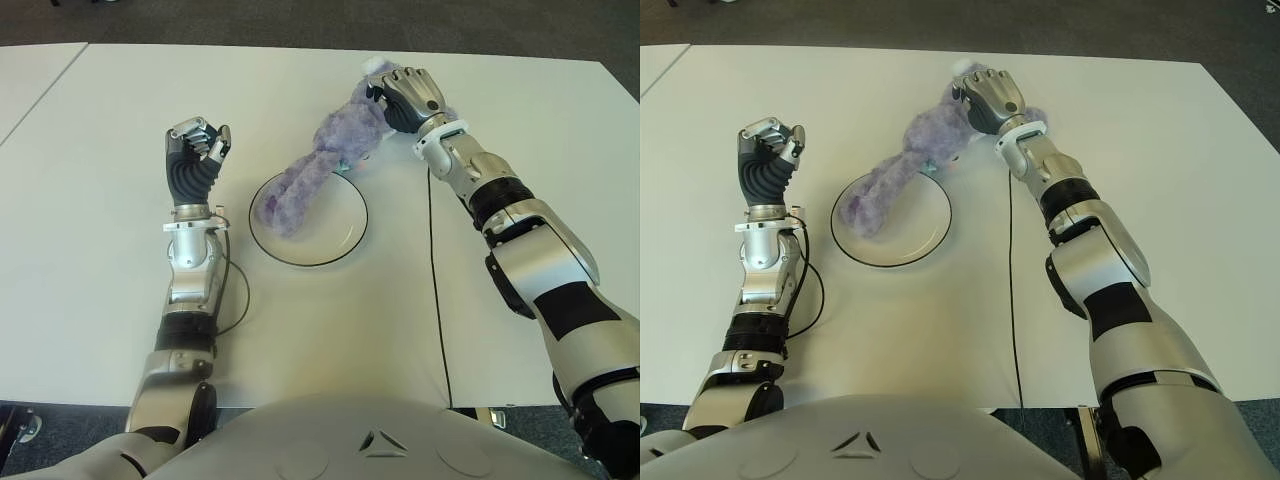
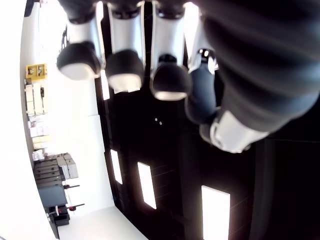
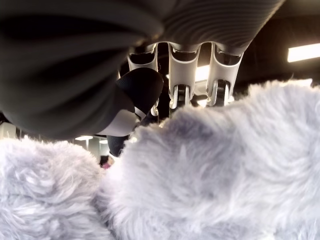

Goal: Put the doll into the plate.

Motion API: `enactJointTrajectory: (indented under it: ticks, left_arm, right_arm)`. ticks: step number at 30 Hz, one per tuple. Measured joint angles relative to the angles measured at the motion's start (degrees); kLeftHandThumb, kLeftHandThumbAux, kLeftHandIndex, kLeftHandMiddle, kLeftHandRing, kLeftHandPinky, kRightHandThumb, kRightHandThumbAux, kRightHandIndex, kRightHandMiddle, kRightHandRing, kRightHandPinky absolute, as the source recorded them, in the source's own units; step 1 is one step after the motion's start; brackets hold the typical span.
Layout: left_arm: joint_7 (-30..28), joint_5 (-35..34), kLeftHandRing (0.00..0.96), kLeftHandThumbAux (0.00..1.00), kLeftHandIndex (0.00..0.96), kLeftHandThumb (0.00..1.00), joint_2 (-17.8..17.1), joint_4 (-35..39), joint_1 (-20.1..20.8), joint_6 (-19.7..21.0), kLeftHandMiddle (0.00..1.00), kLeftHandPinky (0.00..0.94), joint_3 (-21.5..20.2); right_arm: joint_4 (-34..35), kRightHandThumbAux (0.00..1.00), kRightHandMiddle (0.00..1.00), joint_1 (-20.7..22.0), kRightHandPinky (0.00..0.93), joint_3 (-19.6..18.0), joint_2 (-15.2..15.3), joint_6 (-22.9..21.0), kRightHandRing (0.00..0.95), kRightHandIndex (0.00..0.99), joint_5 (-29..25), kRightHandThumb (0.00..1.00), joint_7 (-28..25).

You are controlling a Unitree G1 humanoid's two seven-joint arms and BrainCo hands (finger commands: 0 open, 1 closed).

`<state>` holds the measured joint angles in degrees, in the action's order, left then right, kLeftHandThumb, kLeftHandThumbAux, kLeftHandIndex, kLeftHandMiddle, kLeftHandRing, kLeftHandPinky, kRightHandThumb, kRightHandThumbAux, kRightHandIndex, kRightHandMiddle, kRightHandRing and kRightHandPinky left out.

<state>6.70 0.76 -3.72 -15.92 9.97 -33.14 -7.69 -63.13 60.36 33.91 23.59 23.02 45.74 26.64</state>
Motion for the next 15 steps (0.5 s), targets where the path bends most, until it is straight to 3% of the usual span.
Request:
enactJointTrajectory:
  ticks: [6,15]
  left_arm:
    - [0.0,0.0,0.879,0.707,0.443,0.713,-0.1,-0.2,0.0,0.0,0.868,0.867,0.0]
    - [0.0,0.0,0.88,0.706,0.443,0.714,-0.1,-0.6,0.0,0.0,0.868,0.868,0.1]
  right_arm:
    - [3.6,0.389,0.128,-0.3,0.215,0.3,2.3,0.4,0.155,0.106,1.4,0.714,-0.2]
    - [8.6,0.347,0.011,-1.6,0.141,0.1,4.9,0.5,0.035,0.025,1.9,0.665,-2.0]
